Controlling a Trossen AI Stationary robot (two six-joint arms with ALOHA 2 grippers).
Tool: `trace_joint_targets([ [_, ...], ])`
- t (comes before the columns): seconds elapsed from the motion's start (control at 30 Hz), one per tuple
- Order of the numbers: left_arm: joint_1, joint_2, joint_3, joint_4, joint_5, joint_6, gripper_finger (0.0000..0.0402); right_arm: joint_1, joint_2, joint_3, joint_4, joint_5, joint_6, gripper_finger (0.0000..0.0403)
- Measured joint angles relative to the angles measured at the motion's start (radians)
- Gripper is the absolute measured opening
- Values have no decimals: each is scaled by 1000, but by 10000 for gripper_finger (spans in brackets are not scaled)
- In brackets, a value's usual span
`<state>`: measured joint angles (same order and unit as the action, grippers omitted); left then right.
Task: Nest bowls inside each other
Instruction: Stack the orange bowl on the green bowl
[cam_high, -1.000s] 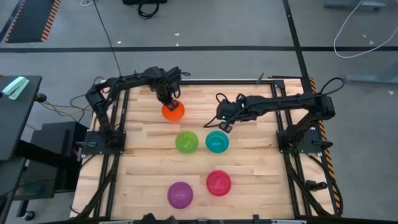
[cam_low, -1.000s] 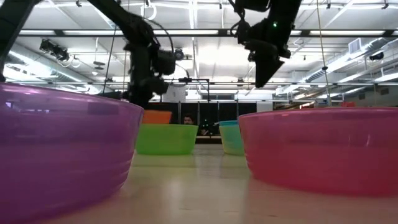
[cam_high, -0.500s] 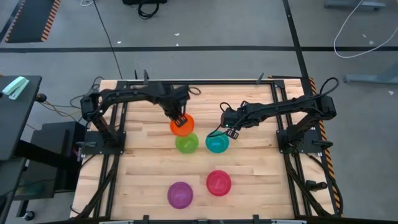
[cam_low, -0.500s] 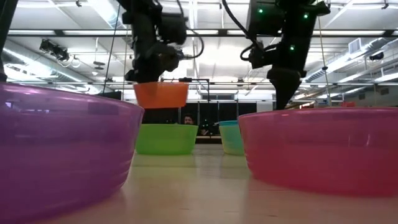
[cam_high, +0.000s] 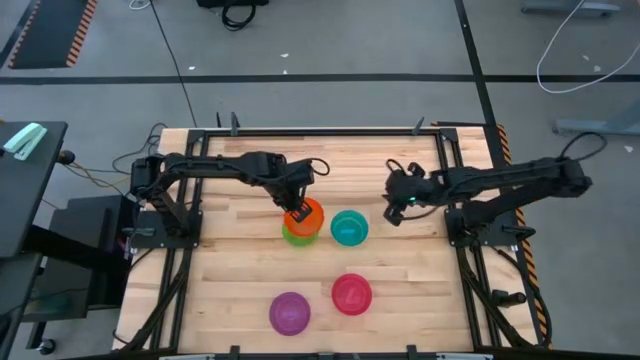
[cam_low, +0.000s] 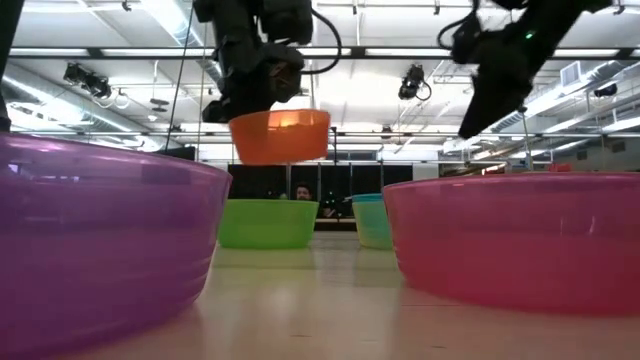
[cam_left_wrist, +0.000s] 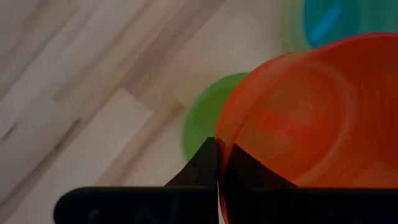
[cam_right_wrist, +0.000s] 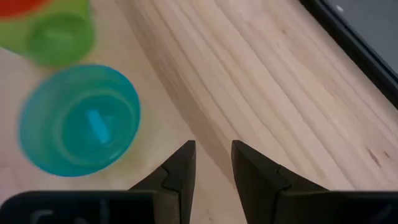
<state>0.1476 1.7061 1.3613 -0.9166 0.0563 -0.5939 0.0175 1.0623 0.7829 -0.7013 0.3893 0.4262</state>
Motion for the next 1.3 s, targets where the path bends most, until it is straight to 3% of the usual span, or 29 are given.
trace_joint_targets([
  [0.27, -23, 0, 0, 39, 1, -57, 8, 20, -157, -62, 8, -6, 7, 111],
  [0.63, -20, 4, 0, 155, 10, -76, 8, 27, -161, -68, 5, -6, -3, 111],
  [0.97, -23, 31, 0, -35, -3, -122, 8, 27, -139, -68, 1, -32, -3, 111],
  [1.3, -21, 85, -2, -67, -7, -146, 8, 85, -135, -69, 1, -33, 14, 111],
])
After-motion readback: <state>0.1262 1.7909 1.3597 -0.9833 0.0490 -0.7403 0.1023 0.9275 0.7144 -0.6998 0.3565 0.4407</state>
